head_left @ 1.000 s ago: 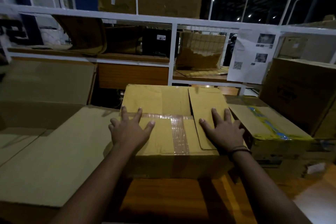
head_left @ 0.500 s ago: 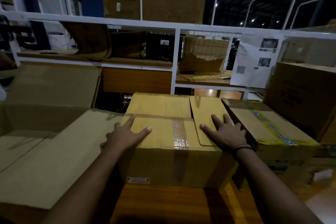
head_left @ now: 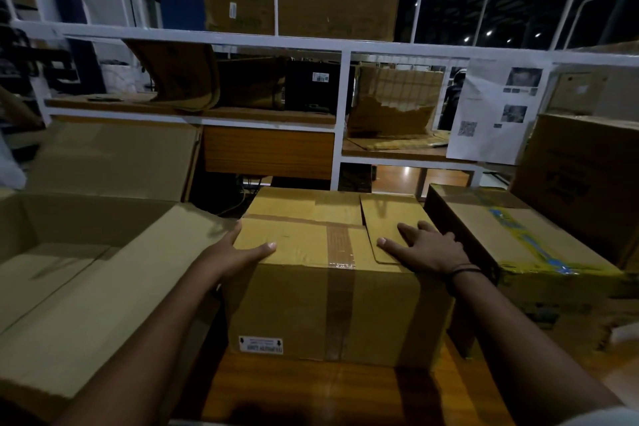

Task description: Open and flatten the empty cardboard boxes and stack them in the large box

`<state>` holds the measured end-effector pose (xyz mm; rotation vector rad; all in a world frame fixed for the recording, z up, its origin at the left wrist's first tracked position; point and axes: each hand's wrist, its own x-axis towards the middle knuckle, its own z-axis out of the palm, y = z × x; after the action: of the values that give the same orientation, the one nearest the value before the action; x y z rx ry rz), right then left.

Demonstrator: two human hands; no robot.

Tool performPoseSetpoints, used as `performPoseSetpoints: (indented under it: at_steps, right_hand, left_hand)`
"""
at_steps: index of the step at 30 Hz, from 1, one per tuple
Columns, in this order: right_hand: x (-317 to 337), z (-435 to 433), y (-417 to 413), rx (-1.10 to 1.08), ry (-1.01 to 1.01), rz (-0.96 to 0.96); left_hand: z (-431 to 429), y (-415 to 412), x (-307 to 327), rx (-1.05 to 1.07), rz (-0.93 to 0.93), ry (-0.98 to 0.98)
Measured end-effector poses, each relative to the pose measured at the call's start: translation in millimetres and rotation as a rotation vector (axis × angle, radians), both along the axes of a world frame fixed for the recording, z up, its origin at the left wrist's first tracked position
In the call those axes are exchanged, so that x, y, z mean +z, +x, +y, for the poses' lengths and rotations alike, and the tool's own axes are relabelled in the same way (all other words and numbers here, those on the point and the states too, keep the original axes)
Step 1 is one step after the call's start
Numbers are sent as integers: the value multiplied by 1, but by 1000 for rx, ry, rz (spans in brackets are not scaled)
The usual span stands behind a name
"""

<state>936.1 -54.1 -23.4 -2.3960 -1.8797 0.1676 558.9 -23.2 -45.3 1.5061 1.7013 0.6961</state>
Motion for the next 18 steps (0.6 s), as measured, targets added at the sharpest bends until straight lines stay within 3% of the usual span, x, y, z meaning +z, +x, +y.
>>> performPoseSetpoints:
  at_steps: [7, 9, 14, 18]
  right_hand:
    - [0, -4, -5, 16, 10, -7]
    - [0, -6, -6, 21, 11, -11]
    - [1, -7, -9, 26, 7, -30]
    - [2, -10, -49, 107, 191, -85]
  left_hand:
    - [2, -5, 0, -3, -38, -3]
    - [-1, -4, -3, 9, 26, 44]
    - [4, 3, -8, 17, 503, 137]
    - [9, 36, 0, -207, 786, 285]
